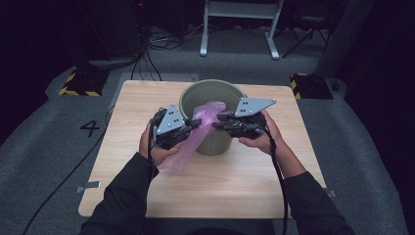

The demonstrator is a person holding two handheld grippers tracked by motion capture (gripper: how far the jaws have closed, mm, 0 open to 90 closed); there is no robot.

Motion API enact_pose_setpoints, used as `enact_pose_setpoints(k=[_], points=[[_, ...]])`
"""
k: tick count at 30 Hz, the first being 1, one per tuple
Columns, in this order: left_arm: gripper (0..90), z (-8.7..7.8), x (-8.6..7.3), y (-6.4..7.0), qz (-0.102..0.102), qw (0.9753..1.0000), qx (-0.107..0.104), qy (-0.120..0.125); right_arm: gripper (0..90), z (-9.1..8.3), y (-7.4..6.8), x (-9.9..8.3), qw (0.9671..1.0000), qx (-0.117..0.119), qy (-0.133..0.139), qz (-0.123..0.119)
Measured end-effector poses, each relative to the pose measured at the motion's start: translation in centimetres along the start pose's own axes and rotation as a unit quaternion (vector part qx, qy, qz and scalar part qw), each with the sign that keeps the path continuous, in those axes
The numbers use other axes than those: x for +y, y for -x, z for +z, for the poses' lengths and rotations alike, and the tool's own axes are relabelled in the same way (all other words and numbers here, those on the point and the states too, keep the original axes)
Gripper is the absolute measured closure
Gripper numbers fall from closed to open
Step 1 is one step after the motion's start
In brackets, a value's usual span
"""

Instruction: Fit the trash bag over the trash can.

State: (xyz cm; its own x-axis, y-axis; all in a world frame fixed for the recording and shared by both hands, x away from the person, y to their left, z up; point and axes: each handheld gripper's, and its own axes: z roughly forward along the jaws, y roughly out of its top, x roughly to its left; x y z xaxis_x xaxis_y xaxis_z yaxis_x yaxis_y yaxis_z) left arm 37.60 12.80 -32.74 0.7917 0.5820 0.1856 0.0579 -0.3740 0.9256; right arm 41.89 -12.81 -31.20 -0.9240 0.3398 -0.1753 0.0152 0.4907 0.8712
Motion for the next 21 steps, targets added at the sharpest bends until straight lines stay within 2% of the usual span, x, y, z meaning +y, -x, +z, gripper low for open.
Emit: enact_pose_setpoints(k=[2,4,5,8,12,15,17,18,20,21], points=[[69.1,-0.6,0.0,-0.1,-0.003,0.9998,-0.015,0.009,80.5,0.0,0.2,-0.1,1.0,-0.004,0.003,0.004],[57.7,-0.8,0.0,-0.1,-0.001,0.9998,-0.016,0.011,81.6,-0.1,0.4,-0.1,0.9999,-0.013,0.001,0.007],[47.6,-1.6,-0.1,0.0,-0.006,0.9998,-0.011,0.013,82.7,-0.2,0.7,-0.2,0.9996,-0.023,0.004,0.015],[36.3,-2.2,-0.2,0.0,-0.013,0.9997,-0.02,0.007,82.9,-0.4,1.1,-0.3,0.9992,-0.032,0.005,0.023],[29.6,-3.8,-0.8,0.3,-0.036,0.9984,-0.042,0.006,83.2,-0.7,2.1,-0.6,0.9972,-0.06,0.006,0.044],[26.6,-4.2,-1.1,1.2,-0.028,0.9978,-0.06,0.005,83.2,-0.6,2.6,-0.8,0.9961,-0.073,0.002,0.05],[25.9,-4.4,-1.2,1.5,-0.026,0.9976,-0.063,0.008,83.1,-0.6,2.8,-0.9,0.9955,-0.079,-0.001,0.053],[25.4,-4.7,-1.4,2.1,-0.02,0.9968,-0.076,0.011,83.1,-0.5,3.0,-1.0,0.9946,-0.085,-0.007,0.06],[25.0,-4.9,-1.4,2.4,-0.015,0.9969,-0.076,0.013,83.0,-0.4,3.2,-1.1,0.9937,-0.093,-0.013,0.062],[24.6,-5.2,-1.5,2.8,-0.01,0.9963,-0.084,0.016,83.0,-0.3,3.4,-1.2,0.9932,-0.095,-0.017,0.065]])
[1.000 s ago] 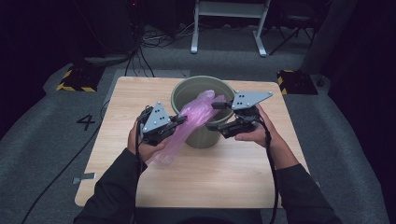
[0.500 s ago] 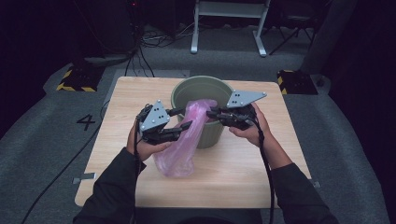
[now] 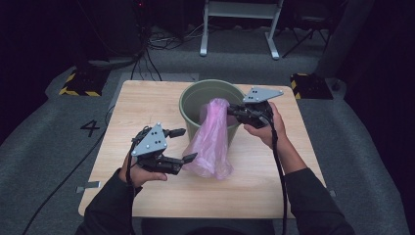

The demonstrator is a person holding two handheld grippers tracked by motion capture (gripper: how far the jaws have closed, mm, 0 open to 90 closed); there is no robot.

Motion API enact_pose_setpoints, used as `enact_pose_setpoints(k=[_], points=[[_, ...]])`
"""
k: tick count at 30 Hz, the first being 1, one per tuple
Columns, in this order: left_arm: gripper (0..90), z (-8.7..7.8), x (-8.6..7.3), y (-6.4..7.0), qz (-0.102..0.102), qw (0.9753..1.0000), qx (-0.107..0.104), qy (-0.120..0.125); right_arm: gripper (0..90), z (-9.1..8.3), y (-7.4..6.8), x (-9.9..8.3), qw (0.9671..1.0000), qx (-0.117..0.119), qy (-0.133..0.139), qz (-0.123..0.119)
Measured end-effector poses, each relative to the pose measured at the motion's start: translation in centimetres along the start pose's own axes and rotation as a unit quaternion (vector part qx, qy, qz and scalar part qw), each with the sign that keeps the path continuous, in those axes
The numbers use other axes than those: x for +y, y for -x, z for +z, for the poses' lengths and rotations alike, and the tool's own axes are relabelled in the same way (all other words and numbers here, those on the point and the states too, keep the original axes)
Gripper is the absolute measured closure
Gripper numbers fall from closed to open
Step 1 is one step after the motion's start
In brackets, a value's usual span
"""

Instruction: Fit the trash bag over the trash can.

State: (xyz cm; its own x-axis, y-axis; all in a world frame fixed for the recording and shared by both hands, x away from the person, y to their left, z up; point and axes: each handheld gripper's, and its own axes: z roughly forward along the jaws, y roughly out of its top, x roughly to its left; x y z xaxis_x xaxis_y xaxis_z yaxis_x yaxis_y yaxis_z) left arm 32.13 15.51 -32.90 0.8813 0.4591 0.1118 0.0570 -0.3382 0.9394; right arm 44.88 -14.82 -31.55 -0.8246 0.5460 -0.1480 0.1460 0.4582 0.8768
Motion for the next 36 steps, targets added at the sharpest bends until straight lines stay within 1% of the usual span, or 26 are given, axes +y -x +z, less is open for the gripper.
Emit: enact_pose_setpoints(k=[1,3,4,6,7,8,9,11,12,15,16,17,18,19,20,22,23,24,25,26,27,29,32,34,35,36], points=[[24.6,0.0,0.0,0.0,0.0,1.0,0.0,0.0,82.8,0.1,0.1,0.0,1.0,-0.003,-0.002,0.001],[24.6,-0.3,0.0,0.5,0.004,0.9999,-0.009,0.002,82.7,0.2,0.3,-0.1,0.9999,-0.008,-0.006,0.005],[24.1,-0.4,0.0,0.9,0.01,0.9998,-0.018,0.004,82.7,0.5,0.5,-0.2,0.9998,-0.012,-0.014,0.009],[23.9,-0.5,0.0,1.3,0.017,0.9996,-0.023,0.0,82.6,0.7,0.7,-0.3,0.9994,-0.023,-0.021,0.013],[23.6,-0.4,0.0,1.6,0.02,0.9993,-0.031,-0.002,82.2,0.8,0.8,-0.3,0.9993,-0.024,-0.022,0.015],[22.7,-0.4,0.0,1.6,0.02,0.9993,-0.031,-0.002,82.0,0.8,0.9,-0.3,0.9992,-0.028,-0.024,0.015],[22.7,0.0,-0.1,1.8,0.024,0.9991,-0.033,-0.009,81.9,0.8,1.0,-0.4,0.9991,-0.031,-0.025,0.016],[22.9,0.6,-0.1,1.9,0.026,0.9992,-0.026,-0.015,81.4,0.8,1.2,-0.5,0.999,-0.032,-0.025,0.02],[24.9,0.9,-0.1,1.8,0.025,0.9992,-0.025,-0.016,81.0,0.8,1.3,-0.5,0.9989,-0.034,-0.026,0.021],[34.6,2.0,-0.2,1.3,0.013,0.9996,-0.005,-0.024,80.0,0.9,1.5,-0.6,0.9987,-0.036,-0.026,0.023],[45.5,2.0,-0.2,1.3,0.013,0.9996,-0.005,-0.024,78.1,0.9,1.5,-0.6,0.9986,-0.038,-0.027,0.023],[51.6,2.4,-0.3,1.0,0.013,0.9996,0.008,-0.022,75.3,0.9,1.5,-0.6,0.9986,-0.039,-0.028,0.024],[54.5,2.6,-0.3,0.9,0.012,0.9998,0.008,-0.016,73.3,0.9,1.5,-0.6,0.9986,-0.039,-0.026,0.023],[61.8,2.6,-0.3,0.9,0.012,0.9998,0.008,-0.016,69.2,0.8,1.4,-0.7,0.9988,-0.037,-0.025,0.021],[61.8,2.7,-0.3,0.8,0.015,0.9997,0.013,-0.012,69.2,0.8,1.4,-0.7,0.9988,-0.037,-0.025,0.021],[71.7,2.9,-0.1,0.6,0.02,0.9994,0.029,-0.009,54.4,0.6,1.3,-0.7,0.9991,-0.032,-0.019,0.019],[80.3,3.0,-0.1,0.6,0.024,0.9991,0.035,-0.008,43.3,0.1,1.1,-0.8,0.9995,-0.023,-0.017,0.017],[82.9,3.2,0.0,0.5,0.028,0.9984,0.048,-0.01,39.1,-0.3,0.9,-0.8,0.9996,-0.023,-0.013,0.013],[84.6,3.2,0.0,0.5,0.028,0.9984,0.048,-0.01,39.1,-0.3,0.9,-0.8,0.9996,-0.023,-0.013,0.013],[86.2,3.5,0.1,0.4,0.03,0.9978,0.057,-0.014,34.7,-1.4,0.5,-1.0,0.9998,-0.018,-0.001,0.01],[87.0,3.5,0.1,0.4,0.03,0.9978,0.057,-0.014,32.8,-2.0,0.2,-1.1,0.9998,-0.015,0.006,0.007],[87.6,4.0,0.2,0.3,0.031,0.9974,0.062,-0.022,31.7,-3.1,-0.3,-1.2,0.9997,-0.013,0.02,0.001],[87.6,4.3,0.3,0.0,0.027,0.997,0.067,-0.026,31.1,-5.2,-1.5,-1.5,0.9991,0.0,0.041,-0.009],[87.9,4.6,0.3,-0.1,0.027,0.9966,0.072,-0.029,31.1,-6.1,-2.3,-1.7,0.9987,0.009,0.048,-0.014],[87.9,4.6,0.3,-0.1,0.027,0.9966,0.072,-0.029,31.1,-6.1,-2.3,-1.7,0.9987,0.009,0.048,-0.014],[87.9,4.7,0.4,-0.3,0.025,0.9963,0.076,-0.033,31.0,-6.8,-2.9,-2.0,0.9985,0.013,0.051,-0.017]])
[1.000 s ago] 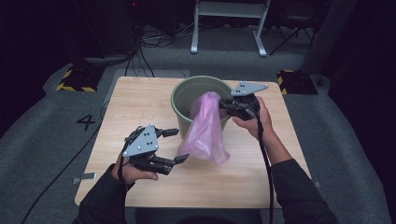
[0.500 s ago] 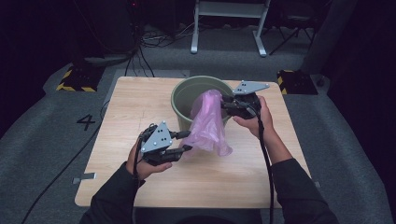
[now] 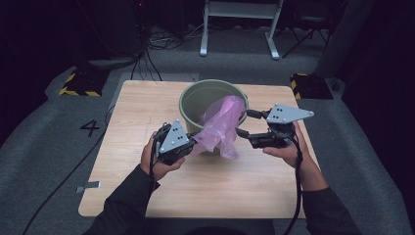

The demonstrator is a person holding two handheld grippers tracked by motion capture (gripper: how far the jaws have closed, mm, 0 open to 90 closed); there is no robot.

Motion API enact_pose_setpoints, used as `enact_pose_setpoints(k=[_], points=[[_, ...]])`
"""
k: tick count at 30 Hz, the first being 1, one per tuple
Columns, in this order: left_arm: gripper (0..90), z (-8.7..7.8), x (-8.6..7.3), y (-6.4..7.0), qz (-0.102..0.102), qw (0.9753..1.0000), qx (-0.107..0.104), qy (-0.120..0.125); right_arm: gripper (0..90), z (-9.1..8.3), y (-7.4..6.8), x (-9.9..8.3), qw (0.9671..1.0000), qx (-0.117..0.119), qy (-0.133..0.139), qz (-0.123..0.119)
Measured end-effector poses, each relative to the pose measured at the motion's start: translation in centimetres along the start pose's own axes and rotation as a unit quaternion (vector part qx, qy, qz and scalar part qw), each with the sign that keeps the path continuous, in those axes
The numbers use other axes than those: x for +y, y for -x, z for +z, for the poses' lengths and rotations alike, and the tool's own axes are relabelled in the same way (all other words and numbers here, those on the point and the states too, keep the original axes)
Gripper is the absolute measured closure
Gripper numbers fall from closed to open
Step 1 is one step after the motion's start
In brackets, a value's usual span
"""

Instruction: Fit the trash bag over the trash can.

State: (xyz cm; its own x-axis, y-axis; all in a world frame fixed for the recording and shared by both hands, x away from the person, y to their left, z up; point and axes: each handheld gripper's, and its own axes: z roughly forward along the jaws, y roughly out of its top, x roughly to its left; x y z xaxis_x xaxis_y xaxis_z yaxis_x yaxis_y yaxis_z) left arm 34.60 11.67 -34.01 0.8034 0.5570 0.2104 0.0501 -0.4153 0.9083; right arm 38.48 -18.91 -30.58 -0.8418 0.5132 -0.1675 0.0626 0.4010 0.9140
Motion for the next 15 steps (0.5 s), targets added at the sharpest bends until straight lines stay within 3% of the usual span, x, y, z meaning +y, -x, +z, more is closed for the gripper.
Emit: enact_pose_setpoints(k=[5,7,10,15], points=[[87.8,0.3,0.0,-0.2,-0.008,0.9999,0.008,-0.001,28.3,-1.1,-1.8,0.0,0.9994,0.029,0.021,-0.005],[87.6,0.4,0.0,-0.3,-0.009,0.9999,0.007,-0.001,27.4,-1.4,-2.9,0.0,0.9984,0.047,0.029,-0.016],[86.8,0.5,0.0,-0.3,-0.009,0.9999,0.007,-0.005,25.6,-1.0,-4.7,-0.1,0.9955,0.075,0.024,-0.052],[86.8,0.4,0.1,-0.2,-0.003,0.9999,0.012,-0.008,24.8,-0.4,-6.6,-0.1,0.993,0.087,0.021,-0.078]])
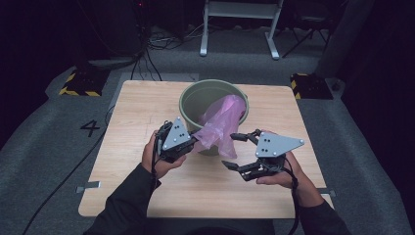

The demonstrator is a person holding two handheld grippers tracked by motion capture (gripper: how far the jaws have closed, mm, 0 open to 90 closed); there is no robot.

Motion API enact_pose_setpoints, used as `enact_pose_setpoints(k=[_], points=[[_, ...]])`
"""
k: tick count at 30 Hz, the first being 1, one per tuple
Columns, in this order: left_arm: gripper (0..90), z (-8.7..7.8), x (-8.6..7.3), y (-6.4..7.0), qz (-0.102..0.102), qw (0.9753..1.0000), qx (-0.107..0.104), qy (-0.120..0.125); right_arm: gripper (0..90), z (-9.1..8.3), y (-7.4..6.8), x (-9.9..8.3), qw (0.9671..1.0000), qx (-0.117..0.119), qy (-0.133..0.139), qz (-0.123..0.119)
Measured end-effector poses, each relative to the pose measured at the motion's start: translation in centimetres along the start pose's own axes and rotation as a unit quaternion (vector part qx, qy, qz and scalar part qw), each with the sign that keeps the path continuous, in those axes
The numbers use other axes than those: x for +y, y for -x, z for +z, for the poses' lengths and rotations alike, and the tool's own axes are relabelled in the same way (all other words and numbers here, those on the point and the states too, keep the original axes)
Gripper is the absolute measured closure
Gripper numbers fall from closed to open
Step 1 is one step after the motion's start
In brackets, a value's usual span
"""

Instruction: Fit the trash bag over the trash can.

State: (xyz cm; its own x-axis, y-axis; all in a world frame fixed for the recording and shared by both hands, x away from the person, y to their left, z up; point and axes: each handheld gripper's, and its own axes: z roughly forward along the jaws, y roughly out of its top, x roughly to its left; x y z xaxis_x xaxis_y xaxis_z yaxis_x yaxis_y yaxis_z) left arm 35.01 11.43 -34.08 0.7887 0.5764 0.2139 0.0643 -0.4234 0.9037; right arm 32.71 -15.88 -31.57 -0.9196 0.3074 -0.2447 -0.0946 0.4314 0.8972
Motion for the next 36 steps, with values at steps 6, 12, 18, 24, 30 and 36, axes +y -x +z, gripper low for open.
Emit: enact_pose_setpoints(k=[6,12,18,24,30,36], points=[[86.5,-0.1,0.0,0.0,0.005,1.0,-0.004,-0.002,49.6,0.9,0.2,0.1,0.9981,-0.061,0.004,0.006],[80.4,-0.4,-0.4,-0.2,0.008,0.9999,-0.01,0.002,82.9,0.8,2.0,-0.3,0.9961,-0.081,0.012,0.033],[76.8,-1.4,-1.7,-0.7,0.006,0.9999,-0.015,-0.005,89.5,0.0,4.8,-1.2,0.9872,-0.127,0.032,0.091],[54.5,-2.5,-2.4,-0.8,-0.002,0.9999,-0.006,-0.009,89.7,-0.4,5.9,-1.6,0.9832,-0.141,0.03,0.112],[26.9,-4.6,-2.1,0.7,-0.006,0.9999,-0.003,0.014,89.7,-0.3,5.8,-1.3,0.9824,-0.15,0.019,0.109],[28.4,-6.1,-0.9,3.2,0.021,0.9986,0.006,0.049,89.7,-0.1,5.7,-1.2,0.9824,-0.152,0.015,0.108]])
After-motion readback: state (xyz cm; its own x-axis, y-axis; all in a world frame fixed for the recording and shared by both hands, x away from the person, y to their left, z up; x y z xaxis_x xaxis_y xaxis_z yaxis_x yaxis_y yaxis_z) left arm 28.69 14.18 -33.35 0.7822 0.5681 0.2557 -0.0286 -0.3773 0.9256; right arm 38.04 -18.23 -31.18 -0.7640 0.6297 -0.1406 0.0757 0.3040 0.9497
